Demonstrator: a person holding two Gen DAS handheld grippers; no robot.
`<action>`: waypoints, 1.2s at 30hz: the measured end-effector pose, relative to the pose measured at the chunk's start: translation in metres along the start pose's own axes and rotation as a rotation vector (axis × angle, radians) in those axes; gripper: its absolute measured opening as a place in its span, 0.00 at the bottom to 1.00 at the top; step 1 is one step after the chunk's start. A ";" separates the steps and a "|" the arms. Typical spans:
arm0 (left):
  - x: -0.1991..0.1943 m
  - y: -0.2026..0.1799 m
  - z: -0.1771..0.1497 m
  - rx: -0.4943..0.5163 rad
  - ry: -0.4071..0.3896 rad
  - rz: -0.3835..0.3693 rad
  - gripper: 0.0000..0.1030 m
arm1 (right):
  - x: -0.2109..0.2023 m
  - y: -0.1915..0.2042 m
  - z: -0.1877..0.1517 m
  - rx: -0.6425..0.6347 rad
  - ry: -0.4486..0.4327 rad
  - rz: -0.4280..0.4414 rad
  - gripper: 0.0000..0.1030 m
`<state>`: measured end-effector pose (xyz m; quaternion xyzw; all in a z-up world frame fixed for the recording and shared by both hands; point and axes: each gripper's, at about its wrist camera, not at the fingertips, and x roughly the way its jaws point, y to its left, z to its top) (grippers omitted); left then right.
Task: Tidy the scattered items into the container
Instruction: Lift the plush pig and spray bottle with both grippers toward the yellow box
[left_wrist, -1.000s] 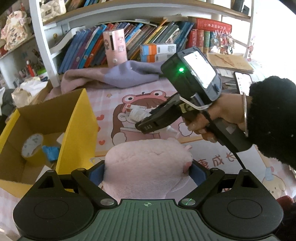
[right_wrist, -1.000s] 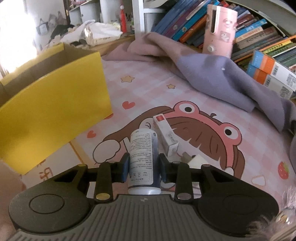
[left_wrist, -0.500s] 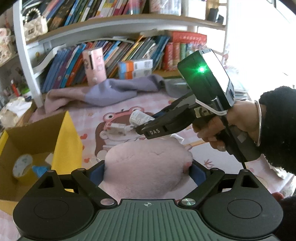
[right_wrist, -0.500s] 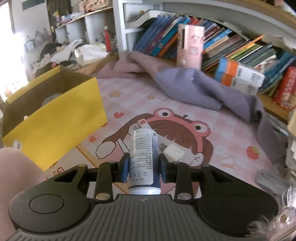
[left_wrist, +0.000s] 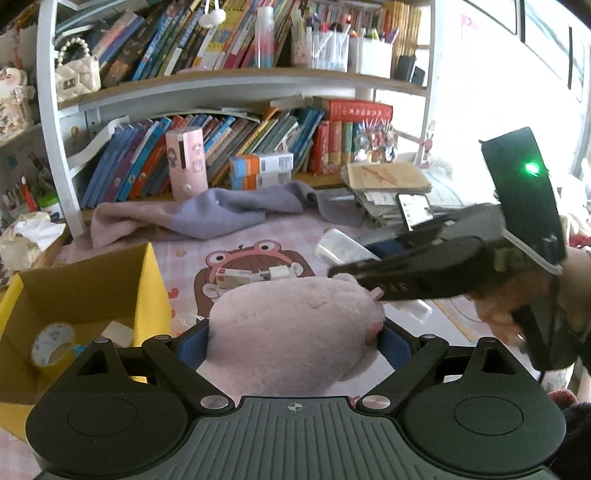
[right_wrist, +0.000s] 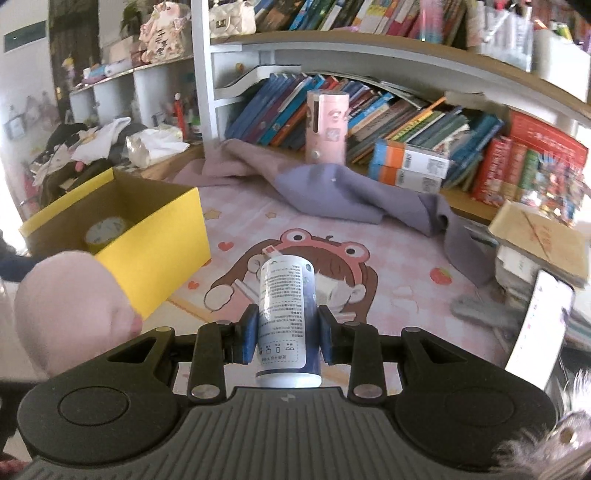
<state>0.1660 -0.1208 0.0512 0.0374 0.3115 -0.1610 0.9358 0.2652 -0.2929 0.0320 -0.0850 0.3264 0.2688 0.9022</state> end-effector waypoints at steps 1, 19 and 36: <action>-0.005 0.003 -0.002 -0.003 -0.002 0.000 0.91 | -0.004 0.005 -0.002 0.007 0.002 -0.008 0.29; -0.096 0.071 -0.066 -0.034 -0.030 0.025 0.91 | -0.057 0.137 -0.028 0.033 0.005 -0.035 0.29; -0.152 0.133 -0.114 -0.095 -0.039 0.151 0.91 | -0.063 0.250 -0.037 -0.025 0.025 0.049 0.29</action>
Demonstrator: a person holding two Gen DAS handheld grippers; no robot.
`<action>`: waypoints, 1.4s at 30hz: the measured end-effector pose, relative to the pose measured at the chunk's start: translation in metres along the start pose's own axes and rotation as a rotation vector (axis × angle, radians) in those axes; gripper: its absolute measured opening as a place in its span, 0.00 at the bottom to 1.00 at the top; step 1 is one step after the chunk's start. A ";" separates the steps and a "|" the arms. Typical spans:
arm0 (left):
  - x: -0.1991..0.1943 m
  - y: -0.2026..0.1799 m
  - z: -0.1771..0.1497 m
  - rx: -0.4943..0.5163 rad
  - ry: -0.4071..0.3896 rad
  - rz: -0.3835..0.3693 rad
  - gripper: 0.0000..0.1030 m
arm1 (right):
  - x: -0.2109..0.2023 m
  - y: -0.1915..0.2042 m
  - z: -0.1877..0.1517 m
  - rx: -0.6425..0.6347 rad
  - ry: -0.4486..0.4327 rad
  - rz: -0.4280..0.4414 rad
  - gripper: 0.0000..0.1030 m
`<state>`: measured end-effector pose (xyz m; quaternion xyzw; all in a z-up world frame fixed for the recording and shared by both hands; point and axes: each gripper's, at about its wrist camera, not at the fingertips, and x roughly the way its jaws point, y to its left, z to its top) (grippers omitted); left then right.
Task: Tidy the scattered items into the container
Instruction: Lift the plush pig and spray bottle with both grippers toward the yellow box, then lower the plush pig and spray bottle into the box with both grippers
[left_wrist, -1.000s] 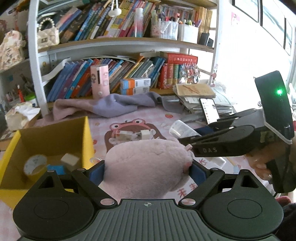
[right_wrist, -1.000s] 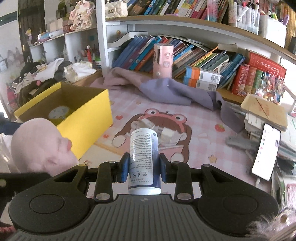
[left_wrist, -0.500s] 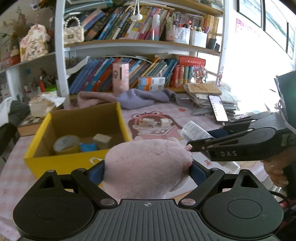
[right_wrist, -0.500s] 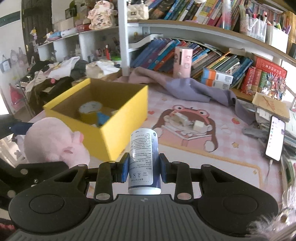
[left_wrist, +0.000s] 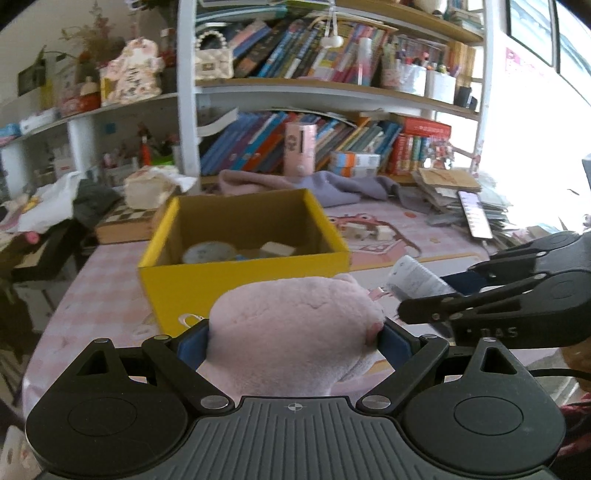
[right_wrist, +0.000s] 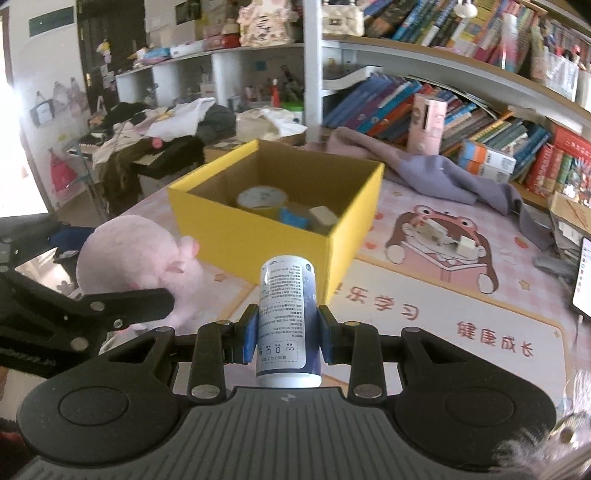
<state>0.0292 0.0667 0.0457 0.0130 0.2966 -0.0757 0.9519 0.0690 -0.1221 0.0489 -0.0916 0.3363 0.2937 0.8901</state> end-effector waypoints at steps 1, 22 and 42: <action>-0.001 0.003 -0.002 -0.003 0.003 0.008 0.91 | 0.000 0.004 0.000 -0.005 -0.001 0.003 0.29; 0.002 0.030 0.004 -0.020 0.022 0.066 0.91 | 0.015 0.027 0.021 -0.066 -0.005 0.047 0.29; 0.054 0.051 0.075 0.028 -0.054 0.104 0.91 | 0.060 -0.010 0.094 -0.076 -0.075 0.058 0.30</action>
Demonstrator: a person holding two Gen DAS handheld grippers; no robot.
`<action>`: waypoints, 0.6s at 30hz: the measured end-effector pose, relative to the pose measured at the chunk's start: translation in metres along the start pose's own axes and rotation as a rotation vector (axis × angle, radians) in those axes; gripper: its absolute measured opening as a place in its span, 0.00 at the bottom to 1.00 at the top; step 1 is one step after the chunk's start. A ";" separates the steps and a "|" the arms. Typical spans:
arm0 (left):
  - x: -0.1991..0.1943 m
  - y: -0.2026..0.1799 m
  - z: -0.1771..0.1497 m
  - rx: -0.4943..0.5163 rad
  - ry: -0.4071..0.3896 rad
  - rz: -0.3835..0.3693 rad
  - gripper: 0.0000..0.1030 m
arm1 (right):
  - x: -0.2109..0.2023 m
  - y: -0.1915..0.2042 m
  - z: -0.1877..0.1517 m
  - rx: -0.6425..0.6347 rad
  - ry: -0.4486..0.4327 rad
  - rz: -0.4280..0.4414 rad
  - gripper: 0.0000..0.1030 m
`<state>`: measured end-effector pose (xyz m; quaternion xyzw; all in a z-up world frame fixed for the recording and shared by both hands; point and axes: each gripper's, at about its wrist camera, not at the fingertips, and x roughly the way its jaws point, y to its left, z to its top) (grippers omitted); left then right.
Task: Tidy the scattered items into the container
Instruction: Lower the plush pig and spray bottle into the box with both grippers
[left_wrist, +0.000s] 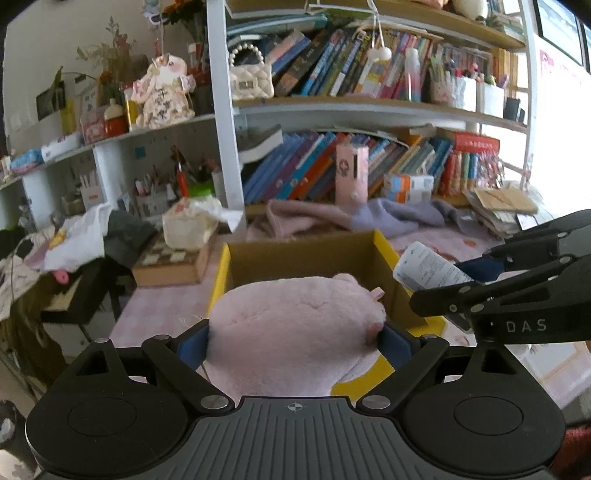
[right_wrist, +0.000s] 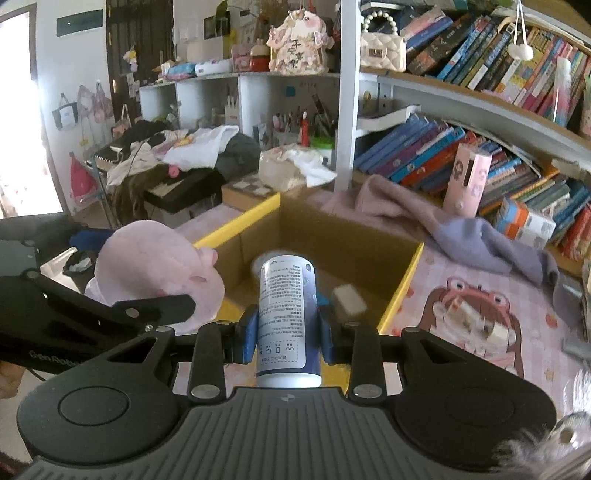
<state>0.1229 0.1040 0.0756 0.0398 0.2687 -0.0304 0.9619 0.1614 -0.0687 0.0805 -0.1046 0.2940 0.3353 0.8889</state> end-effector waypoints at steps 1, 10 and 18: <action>0.005 0.002 0.004 -0.004 -0.003 -0.001 0.91 | 0.004 -0.004 0.004 -0.002 -0.002 -0.002 0.29; 0.076 0.010 0.027 0.035 0.045 -0.012 0.91 | 0.068 -0.033 0.029 -0.050 0.043 -0.016 0.29; 0.140 0.001 0.020 0.101 0.179 -0.071 0.91 | 0.148 -0.057 0.053 -0.083 0.141 0.002 0.30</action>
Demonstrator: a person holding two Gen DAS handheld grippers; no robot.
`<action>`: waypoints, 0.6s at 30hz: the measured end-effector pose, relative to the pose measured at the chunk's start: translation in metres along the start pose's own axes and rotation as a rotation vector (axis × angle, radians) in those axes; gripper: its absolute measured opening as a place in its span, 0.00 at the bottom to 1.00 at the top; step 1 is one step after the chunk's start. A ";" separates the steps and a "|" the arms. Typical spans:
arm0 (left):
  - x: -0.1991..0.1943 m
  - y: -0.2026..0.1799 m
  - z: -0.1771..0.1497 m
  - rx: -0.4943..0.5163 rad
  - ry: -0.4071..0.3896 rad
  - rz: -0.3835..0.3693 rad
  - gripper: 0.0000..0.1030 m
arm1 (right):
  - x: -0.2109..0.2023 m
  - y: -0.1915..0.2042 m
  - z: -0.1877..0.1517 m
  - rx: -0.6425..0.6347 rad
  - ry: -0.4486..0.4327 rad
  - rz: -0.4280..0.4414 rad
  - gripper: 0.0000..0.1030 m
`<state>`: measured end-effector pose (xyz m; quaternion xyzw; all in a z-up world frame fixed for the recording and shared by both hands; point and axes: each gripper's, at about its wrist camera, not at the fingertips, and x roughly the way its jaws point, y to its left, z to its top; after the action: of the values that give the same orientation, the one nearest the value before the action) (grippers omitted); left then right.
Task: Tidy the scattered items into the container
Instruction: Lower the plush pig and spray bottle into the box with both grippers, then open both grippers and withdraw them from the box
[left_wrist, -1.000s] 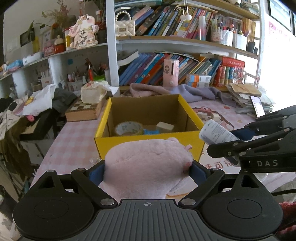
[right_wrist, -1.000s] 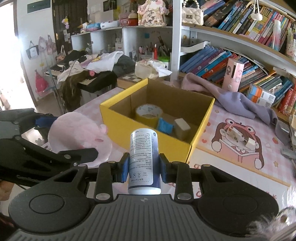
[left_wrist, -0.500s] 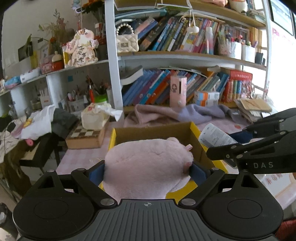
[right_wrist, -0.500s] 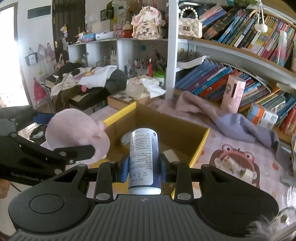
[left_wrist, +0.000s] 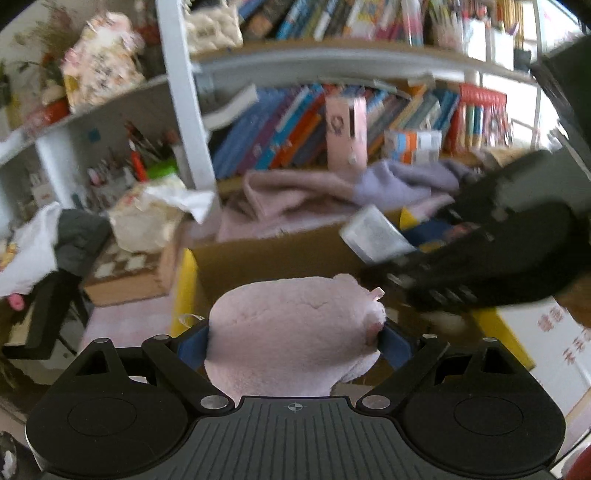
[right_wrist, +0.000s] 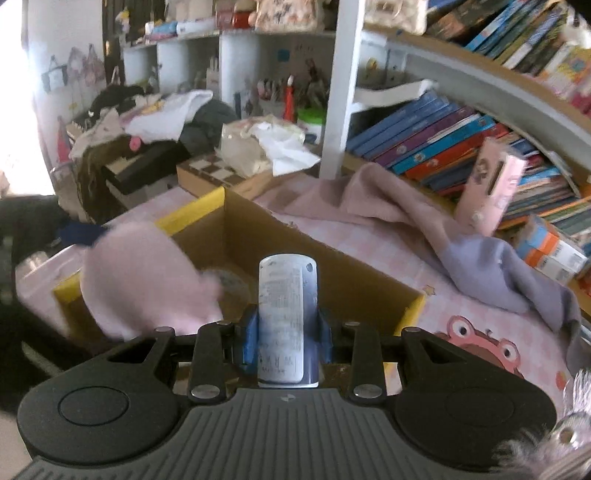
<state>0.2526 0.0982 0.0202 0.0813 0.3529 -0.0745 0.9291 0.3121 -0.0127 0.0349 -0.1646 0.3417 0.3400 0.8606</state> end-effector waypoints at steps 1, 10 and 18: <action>0.007 -0.001 -0.001 0.003 0.020 -0.007 0.91 | 0.010 0.000 0.004 -0.009 0.018 0.010 0.30; 0.031 -0.007 -0.009 0.019 0.100 -0.017 0.94 | 0.087 0.005 0.031 -0.057 0.190 0.048 0.29; 0.026 -0.012 -0.009 0.042 0.105 0.004 0.96 | 0.093 -0.001 0.031 -0.023 0.175 0.073 0.41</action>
<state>0.2636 0.0866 -0.0046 0.1055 0.3991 -0.0756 0.9077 0.3775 0.0465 -0.0083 -0.1908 0.4174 0.3592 0.8126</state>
